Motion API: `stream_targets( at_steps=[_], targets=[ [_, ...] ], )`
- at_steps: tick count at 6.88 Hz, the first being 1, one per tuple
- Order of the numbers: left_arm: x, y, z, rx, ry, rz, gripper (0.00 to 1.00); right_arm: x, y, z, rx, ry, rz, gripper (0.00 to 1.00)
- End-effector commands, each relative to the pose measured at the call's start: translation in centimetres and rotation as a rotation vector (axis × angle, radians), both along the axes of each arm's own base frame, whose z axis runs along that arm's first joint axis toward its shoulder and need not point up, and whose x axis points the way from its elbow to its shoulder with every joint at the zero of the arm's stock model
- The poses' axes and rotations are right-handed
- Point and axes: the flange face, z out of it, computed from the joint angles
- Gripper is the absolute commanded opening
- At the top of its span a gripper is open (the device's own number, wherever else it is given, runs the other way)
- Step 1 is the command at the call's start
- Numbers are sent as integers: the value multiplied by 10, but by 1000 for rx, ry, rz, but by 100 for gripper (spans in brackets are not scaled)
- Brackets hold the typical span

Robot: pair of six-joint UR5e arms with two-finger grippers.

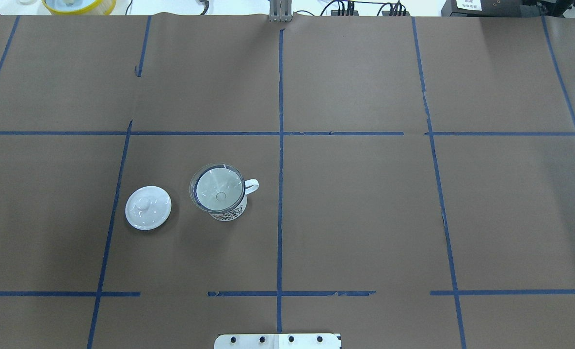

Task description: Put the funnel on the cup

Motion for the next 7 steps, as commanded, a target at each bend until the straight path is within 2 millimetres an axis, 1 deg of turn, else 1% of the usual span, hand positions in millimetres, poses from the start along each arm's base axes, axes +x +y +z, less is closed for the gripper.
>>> stream_targets(
  at_steps=[1,4,7],
  targets=[
    [-5,-1,3,-6,-1,-9,100,0,0,0,0,0,0,100],
    [-5,-2,0,1,0,-9,100,0,0,1,-1,0,0,100],
    [-4,0,5,-16,9,-9,100,0,0,0,0,0,0,100]
  ],
)
